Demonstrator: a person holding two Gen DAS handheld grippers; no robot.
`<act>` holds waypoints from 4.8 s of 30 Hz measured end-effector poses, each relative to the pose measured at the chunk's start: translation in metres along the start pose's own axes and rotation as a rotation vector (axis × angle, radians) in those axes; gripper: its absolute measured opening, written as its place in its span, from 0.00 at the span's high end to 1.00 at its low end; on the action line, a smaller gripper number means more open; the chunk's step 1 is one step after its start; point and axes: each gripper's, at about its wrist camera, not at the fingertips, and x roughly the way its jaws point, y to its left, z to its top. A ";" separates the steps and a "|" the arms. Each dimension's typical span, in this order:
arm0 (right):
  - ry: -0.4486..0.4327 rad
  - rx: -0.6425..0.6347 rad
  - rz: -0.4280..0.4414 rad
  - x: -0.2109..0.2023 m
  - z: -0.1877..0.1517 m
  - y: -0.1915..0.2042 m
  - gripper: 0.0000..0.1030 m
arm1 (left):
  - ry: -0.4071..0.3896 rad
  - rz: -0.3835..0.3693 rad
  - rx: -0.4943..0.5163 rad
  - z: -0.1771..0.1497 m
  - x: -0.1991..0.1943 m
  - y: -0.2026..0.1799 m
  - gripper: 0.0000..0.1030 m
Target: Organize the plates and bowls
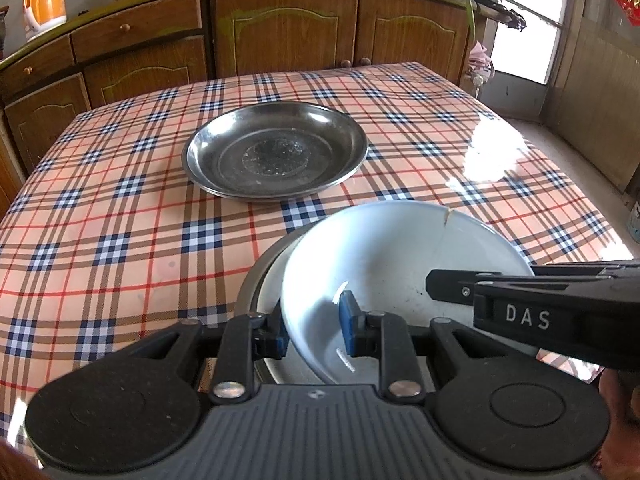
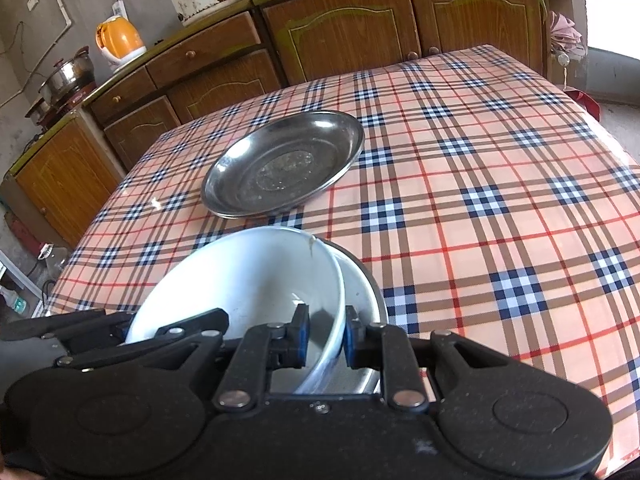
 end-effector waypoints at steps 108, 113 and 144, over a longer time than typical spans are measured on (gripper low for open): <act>-0.034 0.014 -0.066 -0.021 -0.013 -0.023 0.22 | -0.038 0.075 -0.127 -0.006 -0.013 0.021 0.00; -0.004 0.023 -0.047 -0.009 -0.012 -0.025 0.22 | -0.018 0.067 -0.119 -0.007 -0.004 0.022 0.00; 0.065 0.123 0.143 0.026 -0.005 -0.030 0.47 | 0.034 -0.178 -0.154 -0.007 0.029 0.028 0.35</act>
